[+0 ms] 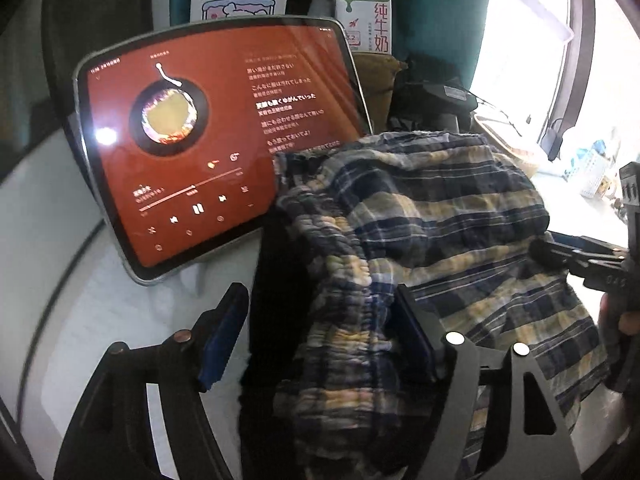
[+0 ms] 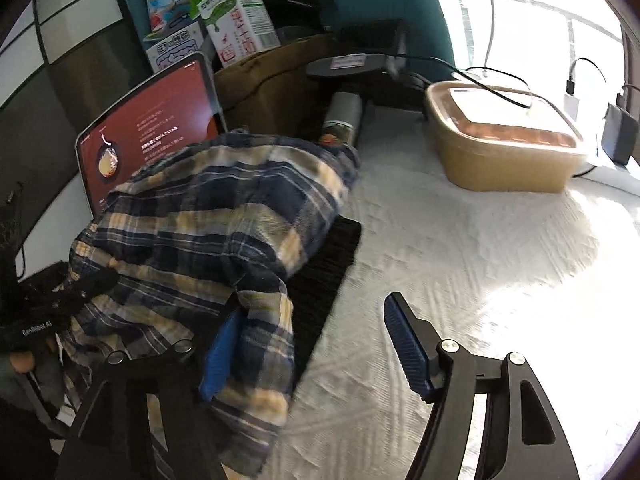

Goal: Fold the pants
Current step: 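Carry the pants with both grippers toward the tablet and lower them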

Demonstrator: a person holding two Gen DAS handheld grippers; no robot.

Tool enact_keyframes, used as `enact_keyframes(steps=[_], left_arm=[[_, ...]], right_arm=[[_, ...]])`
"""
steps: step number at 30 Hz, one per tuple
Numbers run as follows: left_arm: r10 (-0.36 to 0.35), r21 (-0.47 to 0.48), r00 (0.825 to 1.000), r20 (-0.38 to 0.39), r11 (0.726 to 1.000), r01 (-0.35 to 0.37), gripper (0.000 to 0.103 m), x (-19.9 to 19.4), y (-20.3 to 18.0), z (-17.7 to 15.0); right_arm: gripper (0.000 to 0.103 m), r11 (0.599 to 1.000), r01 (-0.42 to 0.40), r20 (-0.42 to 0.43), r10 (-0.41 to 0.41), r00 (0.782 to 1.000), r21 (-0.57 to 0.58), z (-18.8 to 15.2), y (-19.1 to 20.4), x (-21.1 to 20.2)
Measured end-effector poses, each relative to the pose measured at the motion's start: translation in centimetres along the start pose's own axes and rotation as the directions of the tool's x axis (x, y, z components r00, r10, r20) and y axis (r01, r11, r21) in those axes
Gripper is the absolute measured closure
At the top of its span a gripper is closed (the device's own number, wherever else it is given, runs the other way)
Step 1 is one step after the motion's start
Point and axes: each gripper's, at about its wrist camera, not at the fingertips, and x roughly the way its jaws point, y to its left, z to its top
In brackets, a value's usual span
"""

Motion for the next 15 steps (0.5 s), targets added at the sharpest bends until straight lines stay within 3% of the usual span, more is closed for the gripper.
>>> enact_keyframes(steps=[7, 9, 12, 15], left_arm=[[0.076, 0.066, 0.997, -0.012, 0.995, -0.075, 0.029, 0.0, -0.8, 0.5], [0.095, 0.076, 0.995, 0.017, 0.993, -0.096, 0.030, -1.2, -1.1, 0.8], [0.016, 0.093, 0.993, 0.120, 0.995, -0.027, 0.030, -4.3, -1.9, 2.1], [-0.091, 0.144, 0.976, 0.197, 0.988, 0.063, 0.030, -6.0, -3.2, 3.4]], right_arm=[[0.032, 0.997, 0.083, 0.023, -0.083, 0.996, 0.001, -0.6, -1.8, -1.6], [0.032, 0.992, 0.127, 0.028, -0.127, 0.992, 0.022, -0.4, -2.6, -2.0], [0.033, 0.990, 0.135, 0.078, -0.137, 0.987, 0.029, 0.6, -3.0, -3.5], [0.044, 0.991, 0.124, 0.133, -0.118, 0.984, -0.040, 2.1, -1.3, -4.4]])
